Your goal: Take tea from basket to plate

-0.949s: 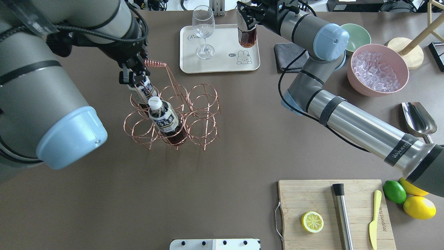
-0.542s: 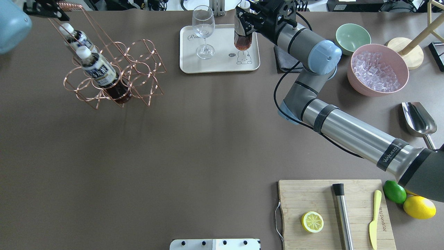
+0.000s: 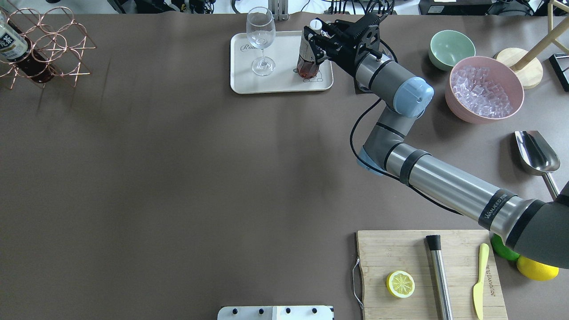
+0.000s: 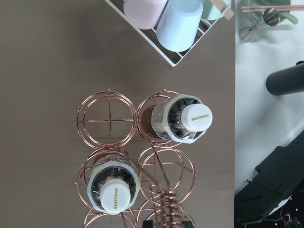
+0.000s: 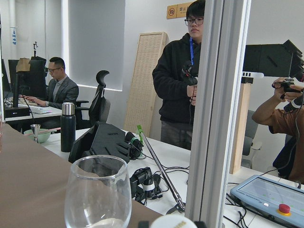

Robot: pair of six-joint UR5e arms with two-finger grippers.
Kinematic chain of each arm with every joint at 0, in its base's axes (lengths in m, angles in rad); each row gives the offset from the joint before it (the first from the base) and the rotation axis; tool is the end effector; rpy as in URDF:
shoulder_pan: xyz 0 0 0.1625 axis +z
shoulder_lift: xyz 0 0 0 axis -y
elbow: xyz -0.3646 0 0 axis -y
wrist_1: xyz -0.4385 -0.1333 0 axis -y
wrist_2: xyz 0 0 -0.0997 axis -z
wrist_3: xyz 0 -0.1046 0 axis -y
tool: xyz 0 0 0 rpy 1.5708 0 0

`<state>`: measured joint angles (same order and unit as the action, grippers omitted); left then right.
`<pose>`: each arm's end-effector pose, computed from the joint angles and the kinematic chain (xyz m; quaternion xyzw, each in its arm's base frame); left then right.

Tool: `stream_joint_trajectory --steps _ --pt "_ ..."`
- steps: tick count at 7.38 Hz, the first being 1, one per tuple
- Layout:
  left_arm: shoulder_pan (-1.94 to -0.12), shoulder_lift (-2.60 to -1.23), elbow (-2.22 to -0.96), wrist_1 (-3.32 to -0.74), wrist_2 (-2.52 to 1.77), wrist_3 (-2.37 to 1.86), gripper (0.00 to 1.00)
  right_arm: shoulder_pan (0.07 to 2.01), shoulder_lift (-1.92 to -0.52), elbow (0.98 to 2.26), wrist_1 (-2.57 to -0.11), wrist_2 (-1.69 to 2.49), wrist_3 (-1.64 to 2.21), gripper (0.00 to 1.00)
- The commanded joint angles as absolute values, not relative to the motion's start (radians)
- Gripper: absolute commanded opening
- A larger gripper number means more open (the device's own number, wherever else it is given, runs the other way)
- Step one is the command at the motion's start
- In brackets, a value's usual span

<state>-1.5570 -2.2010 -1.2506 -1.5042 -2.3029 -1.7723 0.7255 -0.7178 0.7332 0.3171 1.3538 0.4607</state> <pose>-0.0531 -0.7488 0.3748 -0.2057 0.3111 -0.6862 0.6245 -0.4780 -0.6322 0.2680 0.6812 -0.4420 -0.0237 0.5831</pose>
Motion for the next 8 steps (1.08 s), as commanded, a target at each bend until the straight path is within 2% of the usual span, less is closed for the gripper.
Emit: stream_joint_trajectory --steps 1,2,5,7,8 --pt "-1.566 -2.198 -1.198 -1.560 -2.299 -1.761 0.00 0.724 -0.718 0.738 0.316 1.358 0.457 0.71" --pt "-1.566 -2.198 -1.197 -1.562 -2.299 -1.759 0.00 0.729 -0.719 0.753 0.302 1.368 0.460 0.99" --pt "-1.554 -2.200 -1.190 -1.571 -2.299 -1.752 0.00 0.866 -0.722 0.917 0.050 1.622 0.462 1.00" --pt "-1.543 -2.198 -1.180 -1.592 -2.289 -1.747 0.00 0.922 -0.779 1.065 -0.122 1.774 0.454 1.00" --pt "-1.536 -2.195 -1.178 -1.614 -2.275 -1.749 0.00 0.952 -0.785 1.090 -0.186 1.852 0.451 1.00"
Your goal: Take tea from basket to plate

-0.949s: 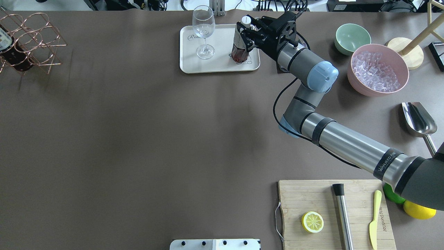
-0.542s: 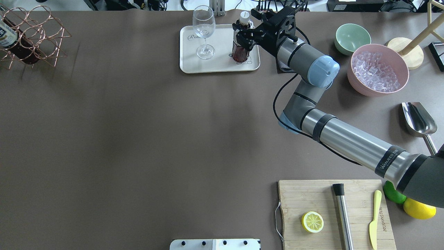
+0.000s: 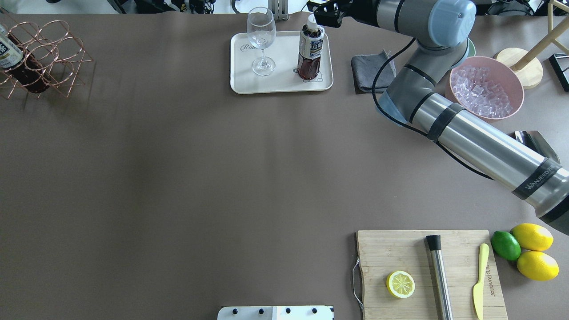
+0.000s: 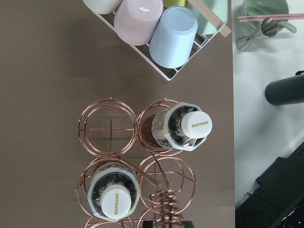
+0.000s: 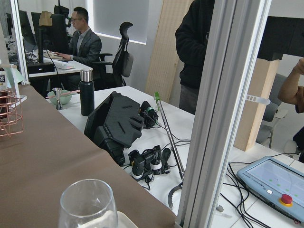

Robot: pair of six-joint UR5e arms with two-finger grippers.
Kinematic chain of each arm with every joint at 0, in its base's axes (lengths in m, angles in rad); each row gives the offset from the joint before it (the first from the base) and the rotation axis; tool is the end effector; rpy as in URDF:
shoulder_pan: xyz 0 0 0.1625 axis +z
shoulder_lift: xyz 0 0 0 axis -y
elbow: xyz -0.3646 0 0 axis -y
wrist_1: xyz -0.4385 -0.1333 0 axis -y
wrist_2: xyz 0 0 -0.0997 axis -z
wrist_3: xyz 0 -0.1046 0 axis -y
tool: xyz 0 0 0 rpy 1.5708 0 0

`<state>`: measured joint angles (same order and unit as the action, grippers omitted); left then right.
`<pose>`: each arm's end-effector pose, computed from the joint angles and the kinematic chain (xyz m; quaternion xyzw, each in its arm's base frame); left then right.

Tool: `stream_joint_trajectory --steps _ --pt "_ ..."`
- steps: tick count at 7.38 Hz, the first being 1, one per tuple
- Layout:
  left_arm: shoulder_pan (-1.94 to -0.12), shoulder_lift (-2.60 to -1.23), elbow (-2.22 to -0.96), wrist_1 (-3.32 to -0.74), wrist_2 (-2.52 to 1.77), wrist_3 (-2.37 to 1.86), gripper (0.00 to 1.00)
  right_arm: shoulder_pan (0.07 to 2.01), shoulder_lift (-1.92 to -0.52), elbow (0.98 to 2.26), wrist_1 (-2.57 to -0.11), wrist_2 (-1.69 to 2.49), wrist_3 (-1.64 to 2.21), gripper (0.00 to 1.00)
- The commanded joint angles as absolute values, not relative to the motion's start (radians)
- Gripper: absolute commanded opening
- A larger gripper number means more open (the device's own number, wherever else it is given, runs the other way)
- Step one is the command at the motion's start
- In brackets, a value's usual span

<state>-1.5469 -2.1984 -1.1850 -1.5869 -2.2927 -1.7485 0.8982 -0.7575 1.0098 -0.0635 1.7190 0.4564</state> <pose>-0.0461 -0.7576 0.4031 -0.1952 0.3147 -0.6750 0.6382 -0.3890 -0.6776 0.1862 0.6240 -0.4510 -0.1253 0.6257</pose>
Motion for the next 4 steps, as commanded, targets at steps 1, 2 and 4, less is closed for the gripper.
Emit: stream_joint_trajectory --steps 1,2,4 --pt "-1.529 -2.194 -1.178 -1.620 -2.273 -1.750 0.06 0.997 -0.784 1.094 -0.322 1.955 0.446 1.00" --pt "-1.529 -2.192 -1.183 -1.620 -2.275 -1.749 0.54 1.043 -0.784 1.107 -0.431 2.045 0.402 1.00" --pt "-1.519 -2.194 -1.187 -1.617 -2.273 -1.755 0.98 1.055 -0.888 1.313 -0.754 2.097 0.466 1.00"
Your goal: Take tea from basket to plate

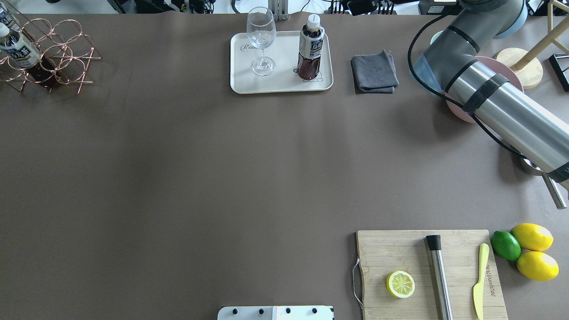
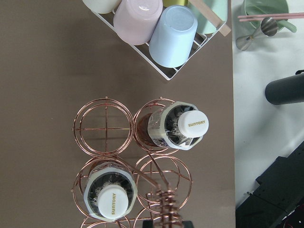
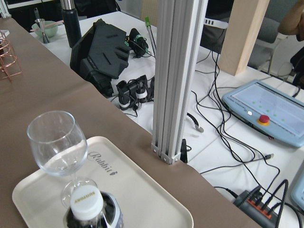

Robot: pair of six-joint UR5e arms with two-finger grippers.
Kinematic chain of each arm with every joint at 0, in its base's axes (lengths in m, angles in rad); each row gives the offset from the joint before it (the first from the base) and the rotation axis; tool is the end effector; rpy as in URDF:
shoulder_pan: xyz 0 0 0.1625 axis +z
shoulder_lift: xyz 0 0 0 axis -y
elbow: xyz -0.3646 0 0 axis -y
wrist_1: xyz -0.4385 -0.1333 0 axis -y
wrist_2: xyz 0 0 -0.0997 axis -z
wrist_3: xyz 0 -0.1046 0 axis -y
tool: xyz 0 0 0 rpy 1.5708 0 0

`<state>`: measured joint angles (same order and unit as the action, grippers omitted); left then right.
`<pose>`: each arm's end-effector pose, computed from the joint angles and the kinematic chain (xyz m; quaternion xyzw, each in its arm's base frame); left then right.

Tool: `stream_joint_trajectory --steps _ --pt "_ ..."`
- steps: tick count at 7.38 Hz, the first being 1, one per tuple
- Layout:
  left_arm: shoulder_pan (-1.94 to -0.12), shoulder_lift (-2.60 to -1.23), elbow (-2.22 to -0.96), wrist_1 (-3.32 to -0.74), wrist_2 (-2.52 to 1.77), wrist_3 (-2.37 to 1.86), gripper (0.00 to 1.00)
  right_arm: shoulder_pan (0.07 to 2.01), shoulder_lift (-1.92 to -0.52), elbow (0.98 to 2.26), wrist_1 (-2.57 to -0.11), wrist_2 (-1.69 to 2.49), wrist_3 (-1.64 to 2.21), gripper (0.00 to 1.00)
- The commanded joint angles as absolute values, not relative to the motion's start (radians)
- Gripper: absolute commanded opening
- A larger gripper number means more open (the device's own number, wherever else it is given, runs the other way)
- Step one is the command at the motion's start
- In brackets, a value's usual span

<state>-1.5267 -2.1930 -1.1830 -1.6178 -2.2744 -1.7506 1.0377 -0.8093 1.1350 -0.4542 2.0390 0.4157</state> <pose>-0.0322 -0.7591 0.4059 -0.1846 0.3157 -0.6685 0.6476 -0.3184 -0.7090 0.1992 0.4917 -0.4484 -0.1958 0.7203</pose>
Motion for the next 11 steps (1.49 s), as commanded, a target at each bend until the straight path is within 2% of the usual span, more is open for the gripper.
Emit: stream_joint_trajectory --steps 1,3,4,6,9,10,11 --pt "-1.519 -2.195 -1.189 -1.615 -2.275 -1.756 0.98 1.055 -0.935 1.480 -1.037 2.123 0.471 1.00" --pt "-1.534 -2.169 -1.271 -1.600 -2.284 -1.749 0.98 1.055 -1.044 1.628 -1.326 2.167 0.459 1.00" --pt "-1.540 -2.127 -1.352 -1.571 -2.286 -1.743 0.98 1.057 -1.114 1.705 -1.426 2.169 0.409 1.00" --pt "-1.543 -2.019 -1.518 -1.452 -2.311 -1.534 0.98 1.083 -1.335 1.858 -1.529 2.189 0.306 1.00" --pt "-1.555 -1.721 -1.773 -1.405 -2.355 -1.055 0.98 1.308 -1.604 1.861 -1.624 2.393 -0.011 1.00" --pt "-1.562 -1.666 -1.769 -1.461 -2.356 -0.952 0.98 1.346 -1.646 1.829 -1.621 2.381 -0.023 1.00" --pt "-1.562 -1.610 -1.746 -1.533 -2.356 -0.761 0.98 1.430 -1.646 1.742 -1.611 2.379 -0.044 1.00"
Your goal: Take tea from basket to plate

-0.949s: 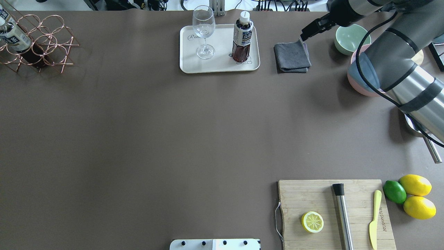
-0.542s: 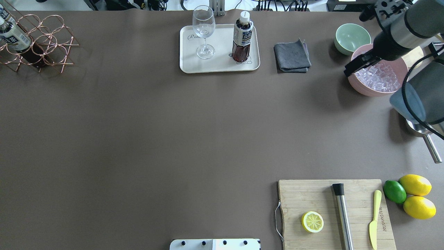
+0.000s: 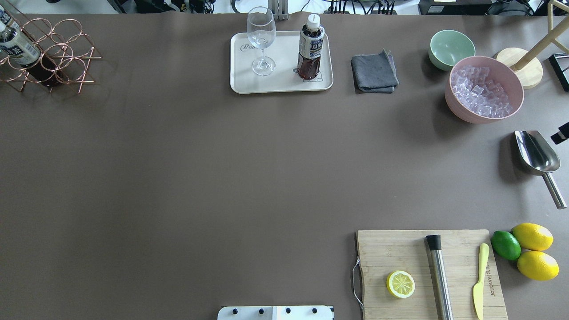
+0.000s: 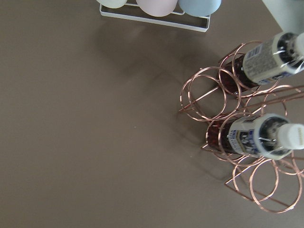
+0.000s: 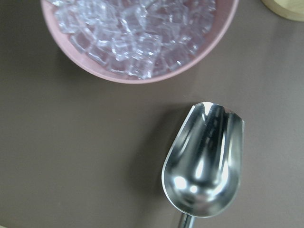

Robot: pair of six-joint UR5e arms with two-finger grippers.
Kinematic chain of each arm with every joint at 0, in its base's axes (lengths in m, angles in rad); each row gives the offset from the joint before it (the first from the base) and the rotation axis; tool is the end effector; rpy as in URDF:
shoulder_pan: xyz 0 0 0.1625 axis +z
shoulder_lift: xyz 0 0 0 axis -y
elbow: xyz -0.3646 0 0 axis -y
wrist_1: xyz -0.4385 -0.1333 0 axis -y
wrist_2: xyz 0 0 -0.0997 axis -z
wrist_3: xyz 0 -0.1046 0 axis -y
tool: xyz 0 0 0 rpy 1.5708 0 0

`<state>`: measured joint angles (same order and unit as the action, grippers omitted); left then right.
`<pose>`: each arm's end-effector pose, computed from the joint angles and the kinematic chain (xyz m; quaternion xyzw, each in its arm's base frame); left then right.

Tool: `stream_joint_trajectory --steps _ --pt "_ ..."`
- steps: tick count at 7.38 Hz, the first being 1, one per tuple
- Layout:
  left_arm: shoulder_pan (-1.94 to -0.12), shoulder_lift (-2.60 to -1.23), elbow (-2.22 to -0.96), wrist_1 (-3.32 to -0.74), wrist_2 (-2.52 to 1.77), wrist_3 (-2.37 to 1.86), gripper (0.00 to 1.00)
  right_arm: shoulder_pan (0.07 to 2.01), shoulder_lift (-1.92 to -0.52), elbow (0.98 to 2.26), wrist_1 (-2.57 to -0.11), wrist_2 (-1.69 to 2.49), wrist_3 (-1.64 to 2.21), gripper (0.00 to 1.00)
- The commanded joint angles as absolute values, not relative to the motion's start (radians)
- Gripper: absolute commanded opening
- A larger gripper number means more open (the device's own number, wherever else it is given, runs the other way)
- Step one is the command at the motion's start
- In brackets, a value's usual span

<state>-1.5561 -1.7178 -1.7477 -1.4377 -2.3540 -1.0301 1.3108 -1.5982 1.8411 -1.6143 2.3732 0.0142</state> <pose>-0.0510 -0.5819 0.4375 -0.1133 0.3732 -0.4156 0.8217 -0.0795 -0.5250 0.4730 0.0377 -0.3975 -0.1509 0.9043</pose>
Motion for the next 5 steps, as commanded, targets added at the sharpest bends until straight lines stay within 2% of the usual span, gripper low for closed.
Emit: stream_joint_trajectory --steps 1,3,5 --pt "-1.562 -1.562 -1.734 -1.593 -2.352 -0.522 0.98 1.486 -1.646 1.682 -1.586 2.378 -0.137 1.00" --pt "-1.562 -1.513 -1.744 -1.603 -2.355 -0.215 0.98 1.538 -1.646 1.635 -1.583 2.375 -0.143 1.00" --pt "-1.560 -1.463 -1.723 -1.614 -2.350 -0.147 0.98 1.568 -1.631 1.646 -1.583 2.347 -0.146 1.00"
